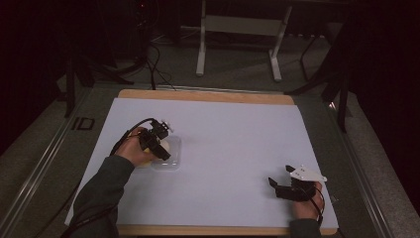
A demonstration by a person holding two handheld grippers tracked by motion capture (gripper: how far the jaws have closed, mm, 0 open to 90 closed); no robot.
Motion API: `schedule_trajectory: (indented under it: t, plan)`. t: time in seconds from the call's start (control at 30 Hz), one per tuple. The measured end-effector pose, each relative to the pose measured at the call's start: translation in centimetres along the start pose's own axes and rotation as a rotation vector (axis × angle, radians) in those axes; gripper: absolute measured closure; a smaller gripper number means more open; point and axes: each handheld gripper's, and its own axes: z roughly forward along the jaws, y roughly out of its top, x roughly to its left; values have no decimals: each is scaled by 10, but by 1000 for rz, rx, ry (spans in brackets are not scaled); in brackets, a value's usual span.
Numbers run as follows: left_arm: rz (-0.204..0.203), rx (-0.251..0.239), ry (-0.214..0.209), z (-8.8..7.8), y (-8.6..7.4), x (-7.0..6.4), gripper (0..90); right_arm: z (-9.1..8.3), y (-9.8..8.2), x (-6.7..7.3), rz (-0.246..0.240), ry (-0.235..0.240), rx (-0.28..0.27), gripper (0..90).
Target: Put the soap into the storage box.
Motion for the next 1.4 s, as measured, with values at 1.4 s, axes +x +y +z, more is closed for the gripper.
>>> schedule_trajectory:
  t: [1.4]
  plan:
    - [-183, -30, 22, -5, -38, 46, 240, 0, 0, 0, -1, 0, 0, 168]
